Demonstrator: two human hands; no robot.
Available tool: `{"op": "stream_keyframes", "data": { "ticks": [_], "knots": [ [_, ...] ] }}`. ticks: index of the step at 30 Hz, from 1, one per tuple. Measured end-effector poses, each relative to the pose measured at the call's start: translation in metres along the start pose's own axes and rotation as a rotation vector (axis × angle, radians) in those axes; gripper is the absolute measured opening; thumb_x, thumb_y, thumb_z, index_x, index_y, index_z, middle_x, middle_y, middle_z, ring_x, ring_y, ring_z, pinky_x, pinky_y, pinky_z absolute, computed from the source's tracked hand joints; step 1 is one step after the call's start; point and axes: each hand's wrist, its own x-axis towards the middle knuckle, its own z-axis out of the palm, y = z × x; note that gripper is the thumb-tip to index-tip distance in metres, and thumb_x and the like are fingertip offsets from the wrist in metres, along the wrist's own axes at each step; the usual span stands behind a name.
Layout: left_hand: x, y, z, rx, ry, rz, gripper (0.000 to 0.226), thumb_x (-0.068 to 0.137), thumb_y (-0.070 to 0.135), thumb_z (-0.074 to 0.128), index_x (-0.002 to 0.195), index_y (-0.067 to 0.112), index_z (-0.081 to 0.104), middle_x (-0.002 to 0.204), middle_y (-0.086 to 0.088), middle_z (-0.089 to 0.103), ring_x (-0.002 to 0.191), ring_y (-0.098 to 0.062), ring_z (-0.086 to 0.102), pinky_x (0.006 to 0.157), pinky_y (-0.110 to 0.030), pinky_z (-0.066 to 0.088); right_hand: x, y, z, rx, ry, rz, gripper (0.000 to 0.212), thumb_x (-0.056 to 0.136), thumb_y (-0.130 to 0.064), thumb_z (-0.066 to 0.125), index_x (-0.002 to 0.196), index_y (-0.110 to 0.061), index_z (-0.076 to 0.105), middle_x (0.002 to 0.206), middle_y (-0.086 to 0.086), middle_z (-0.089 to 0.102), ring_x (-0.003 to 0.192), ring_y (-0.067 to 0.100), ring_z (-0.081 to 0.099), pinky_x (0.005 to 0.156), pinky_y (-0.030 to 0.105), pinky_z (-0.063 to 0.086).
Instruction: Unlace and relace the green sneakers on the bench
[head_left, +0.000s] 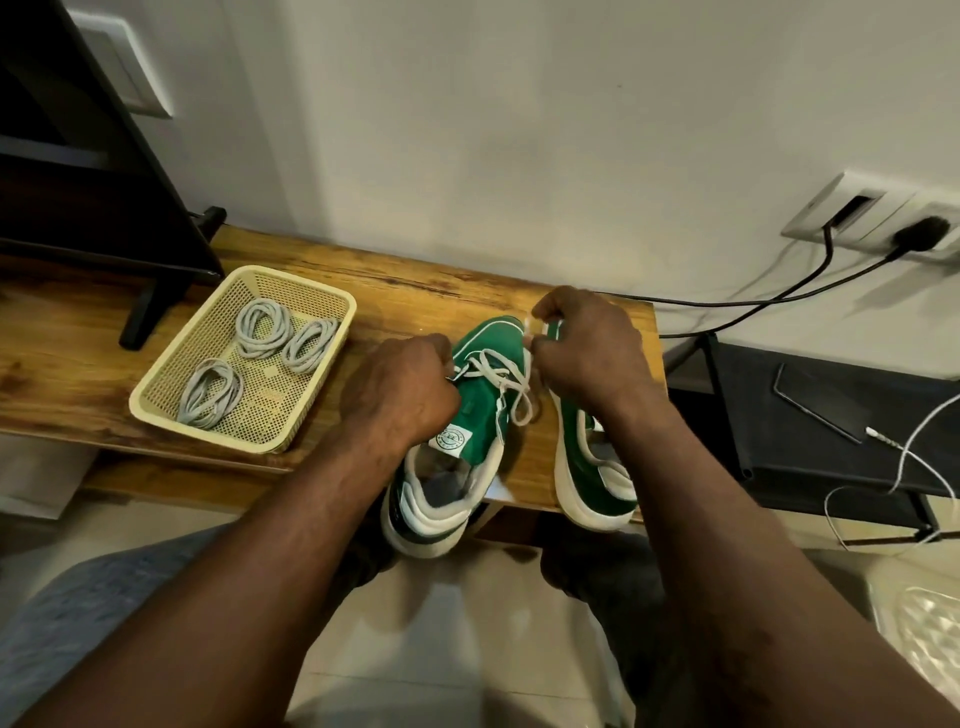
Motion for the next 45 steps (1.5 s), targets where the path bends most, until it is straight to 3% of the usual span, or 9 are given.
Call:
{"op": "stream_keyframes", "data": {
  "ticks": [3, 6, 9, 17, 22, 29, 38, 40, 45],
  "knots": [
    [-0.001, 0.002, 0.006, 0.061, 0.033, 0.116, 0.034, 0.089, 0.022, 0.071, 0.119, 0.036, 0.068, 0.115, 0.001, 0.068, 0.097, -0.023, 0.064, 0.073, -0.033, 0.049, -0.004, -0.010, 0.003, 0.002, 0.053, -0.104, 0.039, 0.087, -0.040, 0.077, 0.120, -0.025, 0.065, 0.118, 0.001, 0.067, 0.109, 0.023, 0.063, 0.090, 0.040, 0.055],
    [-0.002, 0.001, 0.018, 0.083, 0.008, 0.214, 0.038, 0.094, 0.023, 0.069, 0.129, 0.036, 0.067, 0.131, -0.001, 0.056, 0.118, -0.027, 0.056, 0.087, -0.044, 0.057, -0.013, -0.015, 0.011, -0.103, -0.133, -0.131, 0.040, 0.088, -0.047, 0.075, 0.114, -0.019, 0.063, 0.097, 0.003, 0.066, 0.091, 0.025, 0.063, 0.070, 0.033, 0.047],
    [-0.006, -0.001, 0.024, 0.150, -0.080, 0.240, 0.048, 0.097, 0.024, 0.068, 0.141, 0.040, 0.059, 0.143, -0.001, 0.044, 0.130, -0.029, 0.042, 0.098, -0.046, 0.054, -0.018, -0.014, 0.025, -0.219, -0.230, -0.090, 0.038, 0.089, -0.048, 0.070, 0.112, -0.019, 0.059, 0.100, 0.005, 0.064, 0.090, 0.028, 0.061, 0.069, 0.034, 0.047],
    [-0.008, 0.003, 0.023, 0.233, -0.170, 0.217, 0.080, 0.092, 0.016, 0.073, 0.154, 0.052, 0.037, 0.155, -0.002, 0.030, 0.140, -0.031, 0.032, 0.102, -0.046, 0.053, -0.014, -0.008, 0.029, -0.211, -0.106, -0.007, 0.022, 0.091, -0.037, 0.070, 0.093, -0.015, 0.066, 0.082, 0.002, 0.063, 0.073, 0.021, 0.062, 0.065, 0.033, 0.055],
    [-0.009, 0.003, 0.024, 0.246, -0.138, 0.220, 0.065, 0.099, 0.029, 0.067, 0.152, 0.054, 0.039, 0.153, -0.004, 0.030, 0.142, -0.031, 0.029, 0.100, -0.044, 0.052, -0.009, -0.002, 0.008, -0.182, 0.149, 0.074, 0.019, 0.091, -0.031, 0.069, 0.104, -0.017, 0.068, 0.088, 0.003, 0.064, 0.080, 0.026, 0.064, 0.064, 0.034, 0.050],
    [-0.005, 0.000, 0.026, 0.203, -0.130, 0.220, 0.050, 0.095, 0.034, 0.073, 0.139, 0.045, 0.055, 0.142, -0.001, 0.036, 0.132, -0.026, 0.039, 0.094, -0.042, 0.054, -0.030, -0.012, 0.019, -0.080, -0.324, -0.077, 0.047, 0.085, -0.051, 0.074, 0.115, -0.016, 0.061, 0.100, 0.008, 0.069, 0.084, 0.024, 0.066, 0.066, 0.034, 0.053],
    [0.002, -0.004, 0.025, 0.182, 0.053, 0.174, 0.019, 0.102, 0.041, 0.059, 0.116, 0.029, 0.063, 0.124, -0.004, 0.054, 0.101, -0.027, 0.059, 0.073, -0.037, 0.048, -0.032, -0.015, 0.036, -0.041, -0.216, -0.052, 0.042, 0.089, -0.027, 0.074, 0.123, -0.013, 0.054, 0.107, 0.012, 0.066, 0.089, 0.028, 0.063, 0.062, 0.030, 0.044],
    [0.004, -0.002, 0.020, 0.079, 0.067, 0.102, 0.014, 0.103, 0.036, 0.059, 0.110, 0.025, 0.065, 0.114, -0.003, 0.059, 0.092, -0.023, 0.058, 0.071, -0.036, 0.044, -0.032, -0.013, 0.039, -0.030, -0.200, -0.029, 0.042, 0.088, -0.019, 0.071, 0.125, -0.012, 0.053, 0.107, 0.011, 0.065, 0.092, 0.029, 0.063, 0.067, 0.032, 0.049],
    [0.009, -0.011, -0.005, -0.855, -0.242, -0.453, 0.024, 0.105, 0.029, 0.059, 0.121, 0.012, 0.068, 0.100, -0.011, 0.073, 0.079, -0.033, 0.072, 0.080, -0.053, 0.065, -0.023, 0.004, 0.034, 0.028, -0.233, 0.073, 0.042, 0.091, -0.023, 0.069, 0.127, -0.010, 0.054, 0.115, 0.012, 0.065, 0.101, 0.030, 0.062, 0.076, 0.033, 0.048]
  ]
}}
